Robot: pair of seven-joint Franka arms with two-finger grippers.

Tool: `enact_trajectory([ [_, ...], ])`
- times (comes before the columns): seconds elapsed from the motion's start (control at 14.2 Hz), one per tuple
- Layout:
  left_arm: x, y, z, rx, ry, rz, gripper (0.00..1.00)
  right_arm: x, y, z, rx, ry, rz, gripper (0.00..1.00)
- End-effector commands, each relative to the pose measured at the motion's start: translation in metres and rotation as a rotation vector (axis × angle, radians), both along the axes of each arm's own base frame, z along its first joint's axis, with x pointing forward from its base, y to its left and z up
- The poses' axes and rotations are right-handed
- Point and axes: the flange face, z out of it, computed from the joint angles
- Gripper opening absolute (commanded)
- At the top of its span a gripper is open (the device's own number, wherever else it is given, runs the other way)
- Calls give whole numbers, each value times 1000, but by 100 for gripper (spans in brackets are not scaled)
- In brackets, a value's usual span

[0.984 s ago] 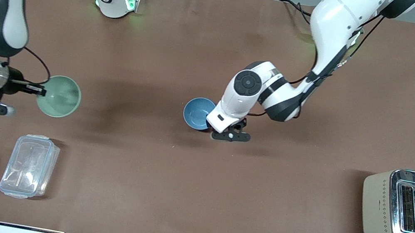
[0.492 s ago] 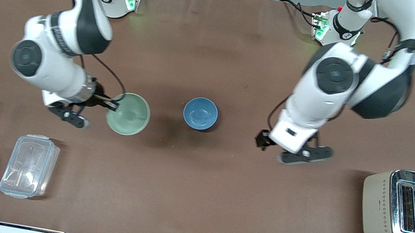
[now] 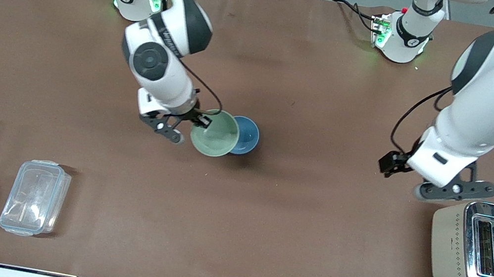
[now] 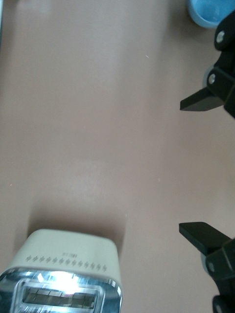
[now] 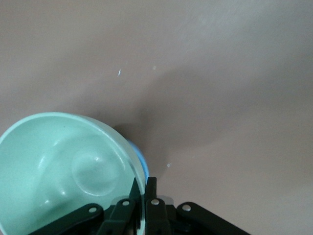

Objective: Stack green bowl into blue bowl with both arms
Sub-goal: 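Lower the green bowl into the blue bowl while the left gripper withdraws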

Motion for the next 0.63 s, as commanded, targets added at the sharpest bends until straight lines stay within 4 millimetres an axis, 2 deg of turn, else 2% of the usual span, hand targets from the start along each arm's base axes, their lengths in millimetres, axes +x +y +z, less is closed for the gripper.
enact_trajectory([
  [0.0,-13,25,33,20,-16,-81,100,-31,20,-30,-10,-43,-31,0],
  [0.07,-15,36,43,17,-23,-105,100,-35,24,-38,-15,-52,-31,0],
  [0.14,-25,44,63,-7,-38,-145,100,-34,26,-46,-21,-52,-40,0],
  [0.21,-35,54,76,-30,-27,-180,100,-37,33,-54,-19,-65,-41,0],
  [0.35,-53,83,81,-40,39,-179,100,-43,42,-72,-33,-74,-46,0],
  [0.56,-82,101,85,-60,87,-184,100,-45,41,-79,-49,-75,-34,0],
])
